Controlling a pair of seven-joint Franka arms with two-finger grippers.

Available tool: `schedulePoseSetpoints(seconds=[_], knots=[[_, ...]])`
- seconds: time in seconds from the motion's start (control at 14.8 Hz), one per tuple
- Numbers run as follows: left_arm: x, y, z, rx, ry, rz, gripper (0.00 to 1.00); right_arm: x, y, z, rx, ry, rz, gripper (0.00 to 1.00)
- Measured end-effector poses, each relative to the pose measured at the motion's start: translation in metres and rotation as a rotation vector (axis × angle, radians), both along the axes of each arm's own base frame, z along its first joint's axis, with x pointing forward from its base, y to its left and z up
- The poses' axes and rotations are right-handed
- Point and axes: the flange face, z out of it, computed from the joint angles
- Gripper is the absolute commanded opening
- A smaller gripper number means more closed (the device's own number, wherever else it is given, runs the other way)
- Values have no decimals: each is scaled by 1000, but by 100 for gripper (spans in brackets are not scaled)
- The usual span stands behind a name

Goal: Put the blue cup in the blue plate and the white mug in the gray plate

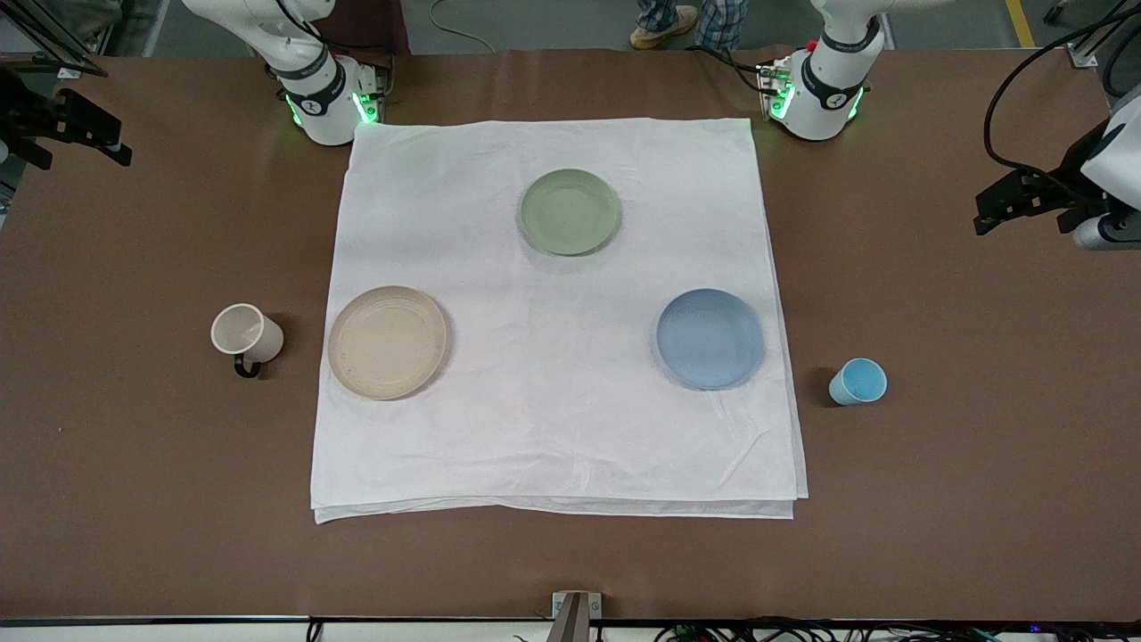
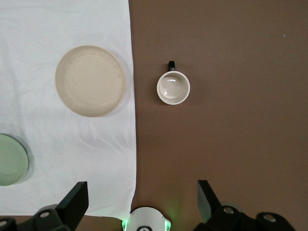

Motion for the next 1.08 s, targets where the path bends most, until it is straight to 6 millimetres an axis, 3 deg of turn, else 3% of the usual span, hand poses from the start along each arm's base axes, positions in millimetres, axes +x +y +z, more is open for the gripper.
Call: schedulePoseSetpoints(seconds=[0.34, 0.61, 0.81, 1.08], knots=[[1, 0, 8, 1, -16, -2, 100, 0, 0, 0, 0, 0, 0, 100], [15, 3, -17, 2, 19, 2, 100, 0, 0, 0, 0, 1, 0, 100], [45, 6, -73, -1, 46, 7, 100, 0, 0, 0, 0, 1, 0, 100], [73, 26, -187, -10, 24, 33, 100, 0, 0, -1, 0, 2, 0, 100]])
